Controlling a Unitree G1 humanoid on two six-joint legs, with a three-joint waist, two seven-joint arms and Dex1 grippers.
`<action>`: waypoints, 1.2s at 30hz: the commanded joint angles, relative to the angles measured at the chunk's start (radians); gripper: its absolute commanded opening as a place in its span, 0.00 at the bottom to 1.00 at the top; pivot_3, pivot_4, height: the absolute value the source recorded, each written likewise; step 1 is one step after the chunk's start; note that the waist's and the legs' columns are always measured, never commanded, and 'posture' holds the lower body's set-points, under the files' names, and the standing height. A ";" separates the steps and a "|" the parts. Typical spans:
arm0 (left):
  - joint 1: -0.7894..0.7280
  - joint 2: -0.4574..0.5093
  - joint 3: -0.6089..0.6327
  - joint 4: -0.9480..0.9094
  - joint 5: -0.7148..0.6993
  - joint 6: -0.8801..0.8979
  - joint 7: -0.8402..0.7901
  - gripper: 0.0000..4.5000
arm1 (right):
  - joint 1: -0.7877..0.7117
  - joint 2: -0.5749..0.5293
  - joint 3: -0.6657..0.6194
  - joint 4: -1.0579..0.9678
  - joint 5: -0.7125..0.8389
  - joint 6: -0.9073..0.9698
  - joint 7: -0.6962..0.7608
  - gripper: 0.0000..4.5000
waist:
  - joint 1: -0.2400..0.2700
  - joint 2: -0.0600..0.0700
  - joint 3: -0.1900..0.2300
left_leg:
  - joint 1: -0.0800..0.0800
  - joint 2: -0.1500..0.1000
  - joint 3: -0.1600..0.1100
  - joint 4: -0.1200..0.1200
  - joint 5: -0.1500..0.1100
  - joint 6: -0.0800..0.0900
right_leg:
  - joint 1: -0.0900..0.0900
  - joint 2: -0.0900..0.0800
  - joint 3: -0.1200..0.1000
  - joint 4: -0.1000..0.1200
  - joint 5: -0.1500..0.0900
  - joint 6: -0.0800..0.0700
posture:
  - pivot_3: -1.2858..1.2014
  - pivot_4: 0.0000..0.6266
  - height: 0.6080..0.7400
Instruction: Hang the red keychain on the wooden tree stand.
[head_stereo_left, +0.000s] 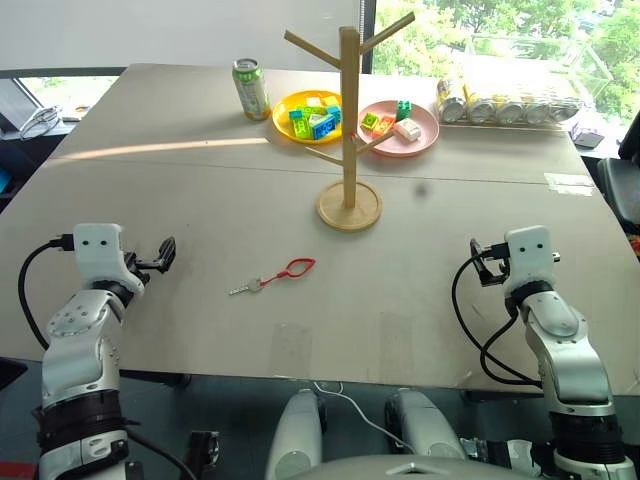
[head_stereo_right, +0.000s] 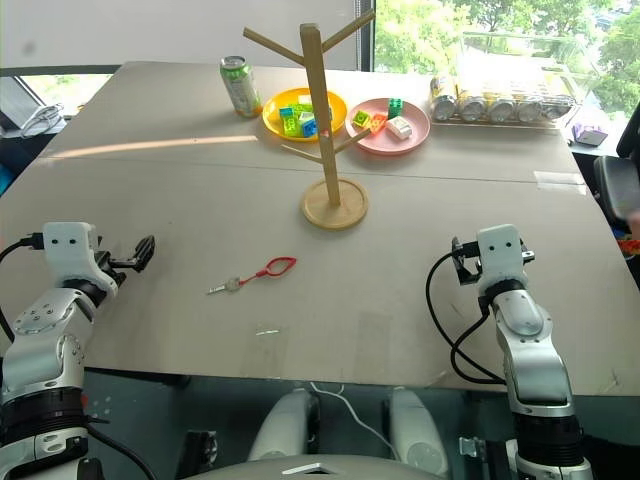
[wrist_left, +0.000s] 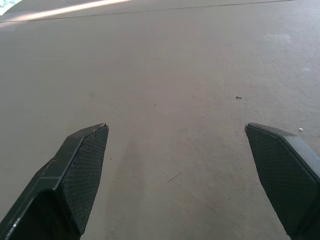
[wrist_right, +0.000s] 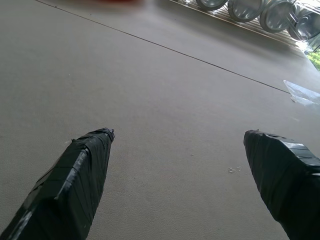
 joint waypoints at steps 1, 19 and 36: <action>-0.007 0.068 -0.013 -0.031 -0.013 0.020 -0.087 1.00 | -0.033 -0.036 -0.027 -0.030 0.022 -0.007 0.041 0.99 | 0.000 0.000 0.000 | 0.000 0.000 0.000 0.000 0.000 0.000 | 0.000 0.000 0.000 0.000 0.000 0.000 | 0.52 0.24 1.00; -0.236 0.435 -0.506 -0.283 -0.160 0.262 -0.897 1.00 | -0.140 -0.439 0.012 -0.332 0.658 0.374 0.692 0.99 | -0.002 0.002 0.002 | 0.000 0.000 -0.001 0.000 0.000 0.000 | 0.001 0.001 -0.001 0.000 -0.001 -0.001 | 0.52 0.24 1.00; -0.310 0.271 -0.627 -0.023 0.054 0.021 -0.930 1.00 | -0.086 -0.450 0.024 -0.405 0.702 0.374 0.614 0.99 | 0.003 0.001 0.002 | -0.001 0.000 -0.002 0.002 0.000 0.000 | 0.001 0.001 -0.002 0.000 -0.001 -0.001 | 0.52 0.24 1.00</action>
